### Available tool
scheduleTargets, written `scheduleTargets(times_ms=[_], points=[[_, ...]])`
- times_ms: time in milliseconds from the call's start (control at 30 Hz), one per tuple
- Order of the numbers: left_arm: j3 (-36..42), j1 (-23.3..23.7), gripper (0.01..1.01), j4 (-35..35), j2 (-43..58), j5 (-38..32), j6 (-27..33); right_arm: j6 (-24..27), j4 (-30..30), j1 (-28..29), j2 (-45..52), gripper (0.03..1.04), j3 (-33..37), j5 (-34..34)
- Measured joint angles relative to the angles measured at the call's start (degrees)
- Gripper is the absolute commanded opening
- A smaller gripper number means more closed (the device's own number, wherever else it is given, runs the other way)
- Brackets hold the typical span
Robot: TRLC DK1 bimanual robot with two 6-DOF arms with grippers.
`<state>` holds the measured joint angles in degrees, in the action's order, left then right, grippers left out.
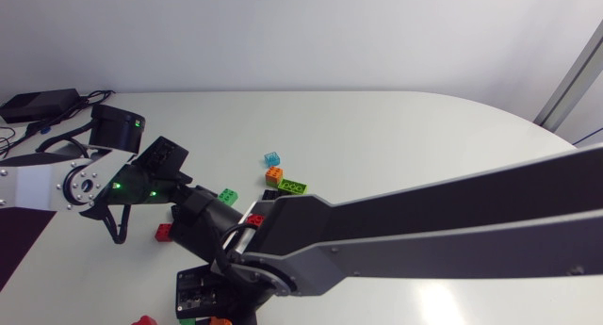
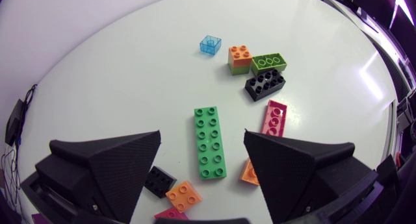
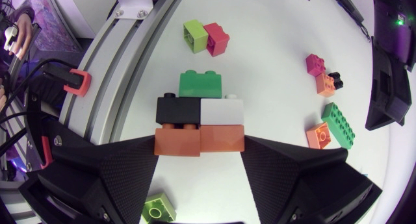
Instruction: Disassemble duplo
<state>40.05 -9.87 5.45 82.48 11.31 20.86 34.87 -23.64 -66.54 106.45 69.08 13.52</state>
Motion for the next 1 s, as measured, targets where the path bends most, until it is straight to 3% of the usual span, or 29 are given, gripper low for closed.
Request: scheduleTargets(times_ms=[300,500,733,900,1000], points=[[-1.3,0.0,0.887,0.1,-2.7,5.9,0.0,-0.2,0.1,0.7,0.0,0.57,0.0,0.2],[-1.9,0.0,0.887,0.0,-4.4,7.0,0.0,-0.6,0.2,4.4,-0.2,0.57,0.0,0.2],[-2.2,0.0,0.887,0.0,-4.6,7.9,0.0,-0.6,0.2,6.9,-2.5,0.57,0.0,5.6],[-2.8,0.0,0.887,0.1,-5.6,9.9,0.0,-0.6,0.2,11.7,-2.6,0.57,0.7,5.8],[-3.1,1.0,0.887,0.3,-6.8,14.7,0.0,-0.6,0.4,14.7,-2.4,0.57,1.7,5.4]])
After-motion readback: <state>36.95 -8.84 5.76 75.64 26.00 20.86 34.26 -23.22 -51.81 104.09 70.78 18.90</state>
